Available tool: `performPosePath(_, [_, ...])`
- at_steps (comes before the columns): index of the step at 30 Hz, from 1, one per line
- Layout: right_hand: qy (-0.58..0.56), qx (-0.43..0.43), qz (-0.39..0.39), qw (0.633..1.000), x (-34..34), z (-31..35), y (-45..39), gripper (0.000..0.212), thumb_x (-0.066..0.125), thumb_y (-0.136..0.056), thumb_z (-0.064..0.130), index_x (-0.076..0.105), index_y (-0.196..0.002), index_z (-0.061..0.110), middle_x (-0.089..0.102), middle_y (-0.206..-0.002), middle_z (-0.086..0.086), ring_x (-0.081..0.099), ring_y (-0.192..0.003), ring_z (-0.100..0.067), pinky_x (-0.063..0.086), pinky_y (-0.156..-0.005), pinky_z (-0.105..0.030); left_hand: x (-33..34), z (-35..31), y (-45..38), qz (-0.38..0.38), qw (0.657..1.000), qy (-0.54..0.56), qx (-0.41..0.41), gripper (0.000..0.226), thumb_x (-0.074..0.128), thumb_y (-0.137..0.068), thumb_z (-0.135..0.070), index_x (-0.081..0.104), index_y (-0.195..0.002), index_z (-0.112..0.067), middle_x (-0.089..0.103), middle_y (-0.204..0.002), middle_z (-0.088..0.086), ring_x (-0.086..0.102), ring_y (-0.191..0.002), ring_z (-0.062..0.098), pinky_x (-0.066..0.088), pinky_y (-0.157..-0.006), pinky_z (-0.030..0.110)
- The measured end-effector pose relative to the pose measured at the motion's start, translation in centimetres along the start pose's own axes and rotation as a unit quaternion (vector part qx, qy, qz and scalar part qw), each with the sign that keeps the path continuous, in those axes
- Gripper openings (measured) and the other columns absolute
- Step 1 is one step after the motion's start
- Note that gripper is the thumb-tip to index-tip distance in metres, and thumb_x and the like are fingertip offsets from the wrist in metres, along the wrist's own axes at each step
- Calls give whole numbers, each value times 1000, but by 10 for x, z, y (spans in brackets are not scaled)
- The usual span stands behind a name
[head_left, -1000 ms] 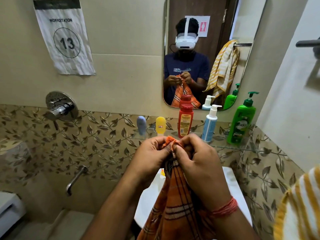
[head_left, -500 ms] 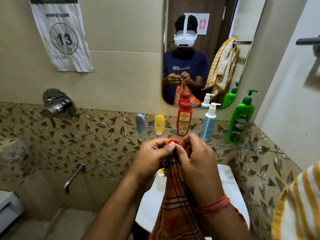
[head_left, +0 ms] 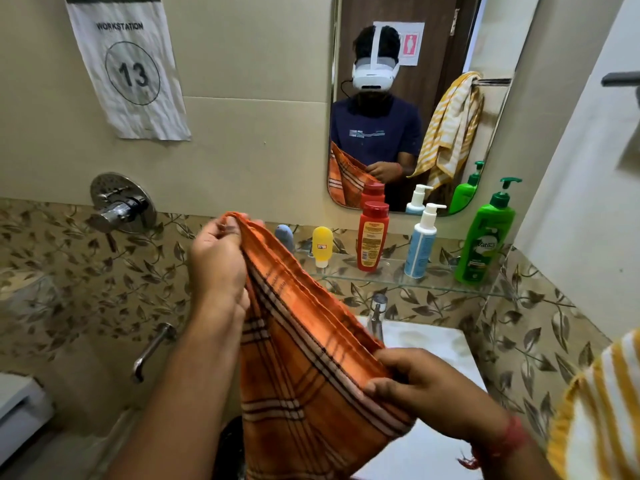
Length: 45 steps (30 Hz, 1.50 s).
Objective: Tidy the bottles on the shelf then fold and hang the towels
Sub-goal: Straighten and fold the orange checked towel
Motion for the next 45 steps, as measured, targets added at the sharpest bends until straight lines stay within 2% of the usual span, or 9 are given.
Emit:
performPosePath(5, [332, -33, -67, 940, -35, 22, 21, 44, 40, -82, 71, 54, -86, 29, 60, -78, 14, 56, -74, -4, 49, -64, -32, -8, 3, -8, -30, 999, -13, 18, 24, 49, -104, -15, 67, -88, -16, 77, -72, 0, 65, -53, 8, 56, -55, 23])
performPosePath(13, [469, -56, -149, 869, -67, 35, 42, 15, 72, -73, 41, 62, -84, 41, 47, -91, 27, 38, -88, 1, 37, -72, -23, -22, 17, -13, -42, 998, -44, -10, 22, 51, -103, -20, 69, -93, -18, 79, -88, 4, 70, -67, 12, 58, -68, 30])
performPosePath(17, [384, -58, -282, 878, -75, 32, 42, 22, 52, -85, 40, 64, -87, 22, 44, -104, 8, 46, -91, -10, 42, -70, -25, -23, 21, -13, -40, 998, -41, -8, 26, 51, -103, -20, 70, -85, -18, 78, -89, 5, 69, -72, 16, 58, -76, 34])
performPosePath(21, [352, 7, -217, 911, -78, 11, 41, 61, 12, -83, 81, 50, -78, 33, 60, -73, 16, 59, -71, -4, 45, -53, -26, -26, 25, -15, -54, 998, -38, -17, 20, 51, -104, -22, 69, -101, -18, 78, -91, 5, 70, -69, 11, 56, -67, 28])
performPosePath(29, [111, -38, -282, 952, -82, 11, 47, 45, 62, -72, 72, 64, -82, 28, 69, -79, 0, 66, -67, -13, 55, -56, -28, -32, 34, -13, -23, 989, -141, 28, 23, 49, -103, -34, 70, -97, -25, 74, -89, -1, 68, -86, 20, 57, -78, 37])
performPosePath(32, [-63, -84, -356, 929, -79, 17, 45, 7, 67, -85, 23, 65, -92, 19, 71, -83, -3, 69, -78, -17, 59, -67, -23, -33, 33, -15, -32, 980, -183, 69, 23, 49, -102, -38, 69, -104, -26, 72, -93, -5, 67, -91, 19, 57, -83, 40])
performPosePath(35, [-115, -103, -412, 898, -76, 18, 41, 22, 55, -91, -5, 64, -102, 13, 72, -83, 6, 69, -79, -7, 57, -68, -17, -32, 30, -12, -32, 969, -215, 118, 21, 49, -102, -39, 67, -106, -27, 71, -97, -6, 67, -96, 20, 56, -85, 39])
performPosePath(39, [-122, -117, -461, 871, -77, 19, 43, 22, 52, -92, -10, 60, -109, 1, 73, -81, 11, 69, -77, -3, 56, -67, -14, -33, 28, -9, -10, 958, -244, 152, 16, 49, -103, -36, 64, -99, -33, 70, -95, -7, 67, -96, 21, 56, -84, 38])
performPosePath(45, [-57, -149, -468, 869, -91, 20, 50, 22, 62, -86, 4, 64, -92, 25, 71, -82, 12, 66, -77, -4, 56, -71, -15, -32, 20, -14, 36, 963, -222, 151, 22, 53, -102, -23, 67, -88, -33, 72, -88, -6, 69, -87, 20, 57, -78, 37])
Point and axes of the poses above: each hand's wrist, its own y-axis away from the middle knuckle, its own x-axis out of the palm, z = x × y, the point moved 2 cm from there along -y, towards the middle knuckle
